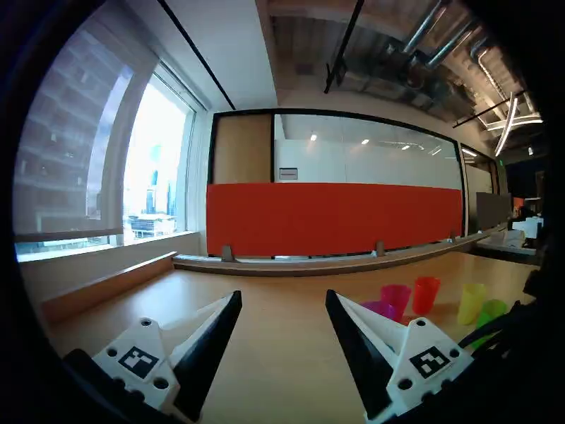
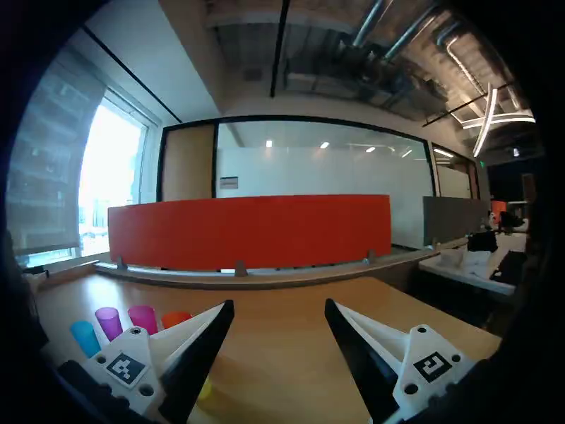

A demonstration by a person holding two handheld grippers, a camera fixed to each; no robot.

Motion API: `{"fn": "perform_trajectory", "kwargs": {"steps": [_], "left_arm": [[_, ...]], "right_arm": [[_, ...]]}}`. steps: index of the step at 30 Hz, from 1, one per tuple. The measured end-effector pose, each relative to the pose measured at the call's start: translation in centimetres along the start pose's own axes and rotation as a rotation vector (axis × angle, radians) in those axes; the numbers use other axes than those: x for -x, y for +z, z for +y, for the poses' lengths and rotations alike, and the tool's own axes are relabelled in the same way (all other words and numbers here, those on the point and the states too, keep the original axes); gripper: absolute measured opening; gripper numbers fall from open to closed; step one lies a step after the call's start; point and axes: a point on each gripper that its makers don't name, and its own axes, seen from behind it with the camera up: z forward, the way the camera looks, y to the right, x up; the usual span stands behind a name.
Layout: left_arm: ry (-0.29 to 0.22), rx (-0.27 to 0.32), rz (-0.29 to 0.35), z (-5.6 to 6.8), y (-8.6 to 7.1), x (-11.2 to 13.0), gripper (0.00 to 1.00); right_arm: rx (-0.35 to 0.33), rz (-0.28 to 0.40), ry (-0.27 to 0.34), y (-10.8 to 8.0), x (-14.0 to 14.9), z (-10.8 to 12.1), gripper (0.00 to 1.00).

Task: Pour water

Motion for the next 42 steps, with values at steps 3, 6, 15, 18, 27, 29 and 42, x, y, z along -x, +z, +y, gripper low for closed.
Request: {"fn": "perform_trajectory", "kwargs": {"steps": [3,6,15,18,27,29,42], "left_arm": [[-0.013,0.010,0.010,0.4,0.2,0.2,0.88],[-0.017,0.016,0.013,0.7,0.4,0.7,0.88],[-0.022,0.006,0.011,0.5,0.8,1.9,0.88],[-0.027,0.003,0.005,0.3,0.9,2.6,0.88],[-0.019,-0.011,-0.017,-0.2,1.1,3.8,0.88],[-0.015,-0.011,-0.019,-0.2,1.1,3.9,0.88],[0.006,-0.015,-0.041,-0.1,1.4,4.5,0.88]], "right_arm": [[-0.001,-0.001,0.009,0.1,-0.2,-0.3,0.99],[-0.003,-0.004,0.010,0.2,-0.2,-0.7,0.99],[-0.007,-0.004,0.004,0.2,-0.6,-1.1,1.00],[-0.007,-0.002,0.009,0.2,-0.8,-1.0,0.99],[0.001,-0.004,0.013,0.1,-0.6,-0.7,1.00],[0.001,-0.003,0.014,0.1,-0.6,-0.7,1.00],[-0.011,-0.004,0.010,-0.1,-0.4,-1.0,0.99]]}}
